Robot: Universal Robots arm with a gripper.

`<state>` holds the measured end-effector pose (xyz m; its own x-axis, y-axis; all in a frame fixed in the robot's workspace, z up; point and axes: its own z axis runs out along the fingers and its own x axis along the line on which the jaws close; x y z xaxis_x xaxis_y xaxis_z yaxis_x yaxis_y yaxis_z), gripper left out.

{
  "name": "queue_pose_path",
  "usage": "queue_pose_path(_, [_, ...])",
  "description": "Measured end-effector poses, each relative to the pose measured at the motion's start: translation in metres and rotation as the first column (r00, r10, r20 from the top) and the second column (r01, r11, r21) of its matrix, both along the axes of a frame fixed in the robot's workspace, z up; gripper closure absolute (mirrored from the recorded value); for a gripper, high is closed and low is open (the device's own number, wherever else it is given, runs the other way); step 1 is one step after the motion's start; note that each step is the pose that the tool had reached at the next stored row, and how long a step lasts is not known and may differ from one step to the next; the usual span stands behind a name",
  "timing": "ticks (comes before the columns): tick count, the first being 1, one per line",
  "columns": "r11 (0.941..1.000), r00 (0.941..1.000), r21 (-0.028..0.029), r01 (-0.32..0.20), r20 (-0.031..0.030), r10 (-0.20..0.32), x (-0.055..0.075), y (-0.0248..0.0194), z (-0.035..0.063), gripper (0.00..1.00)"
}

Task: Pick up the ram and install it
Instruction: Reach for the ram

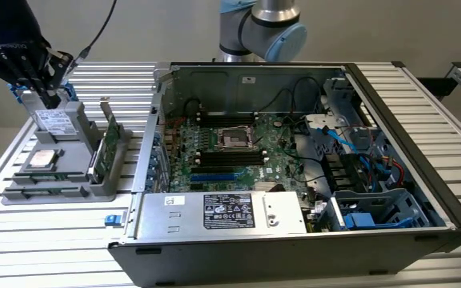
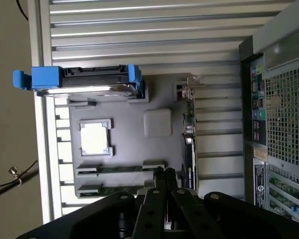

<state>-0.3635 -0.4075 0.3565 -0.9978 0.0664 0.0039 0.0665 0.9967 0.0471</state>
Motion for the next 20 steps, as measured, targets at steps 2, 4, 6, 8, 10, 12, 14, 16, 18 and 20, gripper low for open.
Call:
queue_pose_path(2, [1.0000, 1.0000, 0.0000, -0.001, 0.0000, 0.001, -0.003, -0.0037, -0.0006, 0.90])
queue_pose_path(4, [1.0000, 1.0000, 0.0000, -0.002, -0.0005, 0.002, -0.005, -0.0071, -0.0013, 0.90])
queue_pose_path(6, [1.0000, 1.0000, 0.0001, -0.002, -0.0026, 0.002, -0.007, -0.0107, -0.0023, 0.90])
queue_pose_path(8, [1.0000, 1.0000, 0.0001, -0.003, -0.0057, 0.003, -0.008, -0.0141, -0.0035, 0.90])
queue_pose_path(10, [1.0000, 0.9999, 0.0000, -0.004, -0.0104, 0.004, -0.010, -0.0190, -0.0054, 0.90])
queue_pose_path(12, [1.0000, 0.9999, 0.0001, -0.004, -0.0134, 0.004, -0.011, -0.0222, -0.0065, 0.90])
queue_pose_path(14, [1.0000, 0.9999, 0.0001, -0.005, -0.0164, 0.005, -0.013, -0.0252, -0.0076, 0.90])
queue_pose_path(16, [1.0000, 0.9998, 0.0001, -0.006, -0.0195, 0.006, -0.014, -0.0282, -0.0086, 0.90])
queue_pose_path(18, [1.0000, 0.9997, 0.0001, -0.006, -0.0223, 0.006, -0.016, -0.0309, -0.0097, 0.90])
queue_pose_path(20, [1.0000, 0.9997, 0.0002, -0.007, -0.0253, 0.007, -0.017, -0.0335, -0.0108, 0.90])
